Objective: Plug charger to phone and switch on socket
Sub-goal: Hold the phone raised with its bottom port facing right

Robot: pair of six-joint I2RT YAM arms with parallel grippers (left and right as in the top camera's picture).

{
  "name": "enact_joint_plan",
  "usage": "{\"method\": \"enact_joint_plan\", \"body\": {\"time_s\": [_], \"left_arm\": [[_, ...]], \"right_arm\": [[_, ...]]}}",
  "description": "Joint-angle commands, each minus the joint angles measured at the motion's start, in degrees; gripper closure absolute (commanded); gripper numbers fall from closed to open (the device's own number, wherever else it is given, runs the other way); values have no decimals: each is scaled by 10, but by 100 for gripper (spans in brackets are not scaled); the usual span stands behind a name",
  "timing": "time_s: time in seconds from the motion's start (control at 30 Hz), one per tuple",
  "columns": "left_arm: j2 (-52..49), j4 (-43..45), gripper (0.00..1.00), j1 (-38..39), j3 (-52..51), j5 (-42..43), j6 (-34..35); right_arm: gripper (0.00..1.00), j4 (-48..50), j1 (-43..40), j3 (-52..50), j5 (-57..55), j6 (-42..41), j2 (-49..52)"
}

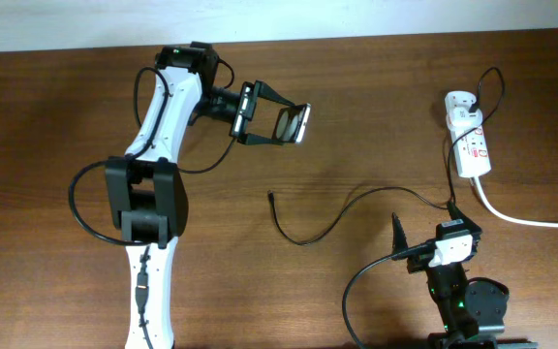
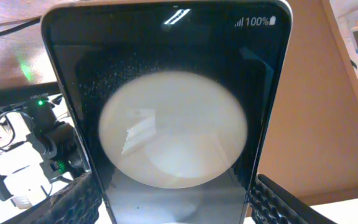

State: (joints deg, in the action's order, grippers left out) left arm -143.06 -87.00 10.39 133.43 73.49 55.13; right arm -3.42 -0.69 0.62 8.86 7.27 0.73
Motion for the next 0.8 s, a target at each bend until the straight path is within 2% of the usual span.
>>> {"method": "enact_joint_plan", "body": {"time_s": [0.0,0.27,0.77], "left_arm": [[0,-1,100,-20,14,15,8],[0,-1,100,-70,14,15,8],[0,-1,100,-71,14,15,8]], "right_arm": [[1,-3,3,-3,-1,-7,-3],[1,-3,3,-3,-1,-7,-3],[1,-3,3,-3,-1,-7,-3]]}}
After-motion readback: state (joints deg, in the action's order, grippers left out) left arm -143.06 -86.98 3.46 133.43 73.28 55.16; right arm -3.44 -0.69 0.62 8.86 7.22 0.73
